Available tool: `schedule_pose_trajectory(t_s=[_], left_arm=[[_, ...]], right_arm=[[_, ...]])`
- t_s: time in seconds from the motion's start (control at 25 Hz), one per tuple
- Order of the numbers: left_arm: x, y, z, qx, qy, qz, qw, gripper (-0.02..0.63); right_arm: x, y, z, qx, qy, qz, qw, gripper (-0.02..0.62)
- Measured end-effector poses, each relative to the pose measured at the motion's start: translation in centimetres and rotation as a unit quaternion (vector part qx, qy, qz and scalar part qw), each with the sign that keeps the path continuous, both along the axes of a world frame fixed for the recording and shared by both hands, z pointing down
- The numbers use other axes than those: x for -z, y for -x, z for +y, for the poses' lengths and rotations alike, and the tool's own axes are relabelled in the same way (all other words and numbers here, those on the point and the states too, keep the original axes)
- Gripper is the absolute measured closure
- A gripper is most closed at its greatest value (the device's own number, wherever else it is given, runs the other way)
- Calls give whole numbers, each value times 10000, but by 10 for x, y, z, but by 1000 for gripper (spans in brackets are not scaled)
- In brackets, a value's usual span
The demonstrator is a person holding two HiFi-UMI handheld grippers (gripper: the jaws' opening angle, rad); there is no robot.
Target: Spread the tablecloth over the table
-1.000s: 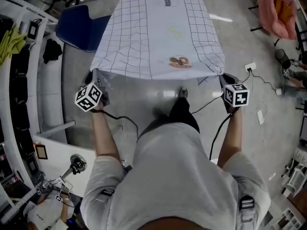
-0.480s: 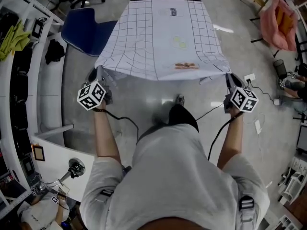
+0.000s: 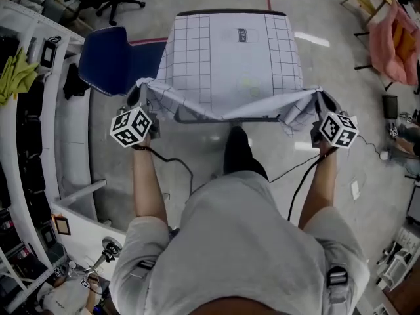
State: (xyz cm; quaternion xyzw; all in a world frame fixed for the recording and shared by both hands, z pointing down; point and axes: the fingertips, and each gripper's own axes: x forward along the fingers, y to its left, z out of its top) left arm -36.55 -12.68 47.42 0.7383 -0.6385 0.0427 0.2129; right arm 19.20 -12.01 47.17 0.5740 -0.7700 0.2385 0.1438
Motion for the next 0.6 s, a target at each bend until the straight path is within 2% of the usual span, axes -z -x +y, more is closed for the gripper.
schedule_pose_trajectory(t_s=[0.2, 0.32, 0.44, 0.52, 0.6], left_arm=[[-17, -14, -105, -23, 458, -14, 9989, 580], [-52, -34, -146, -59, 866, -72, 9962, 580], [-75, -41, -190, 104, 1151, -13, 9933, 580], [-47, -32, -240, 263, 939, 132, 9951, 580], [36, -20, -304, 329, 117, 229, 9991, 580]], right_arm=[[-23, 8, -112, 196, 469, -32, 9987, 588], [-59, -5, -147, 205, 892, -65, 9958, 588], [-85, -17, -184, -23, 1200, -304, 9923, 588], [-63, -22, -229, -145, 996, -439, 9940, 588], [16, -29, -291, -226, 37, -427, 9988, 588]])
